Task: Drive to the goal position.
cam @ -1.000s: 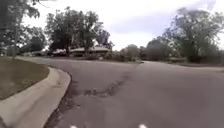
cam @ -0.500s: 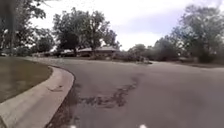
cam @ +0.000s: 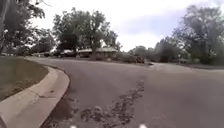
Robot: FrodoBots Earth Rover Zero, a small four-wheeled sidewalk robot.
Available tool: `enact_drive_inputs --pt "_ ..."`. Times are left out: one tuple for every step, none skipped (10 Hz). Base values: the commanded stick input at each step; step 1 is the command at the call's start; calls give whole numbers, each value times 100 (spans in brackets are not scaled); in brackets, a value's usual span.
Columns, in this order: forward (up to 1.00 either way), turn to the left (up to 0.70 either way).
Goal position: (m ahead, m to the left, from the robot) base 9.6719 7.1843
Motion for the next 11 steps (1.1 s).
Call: enact_drive_inputs --pt "70 35" --pt "70 35" --pt "70 35" --pt "70 35" --pt "70 35" --pt "70 31" --pt "70 0" --pt "70 0" --pt "70 0" --pt "70 0" --pt "70 0"
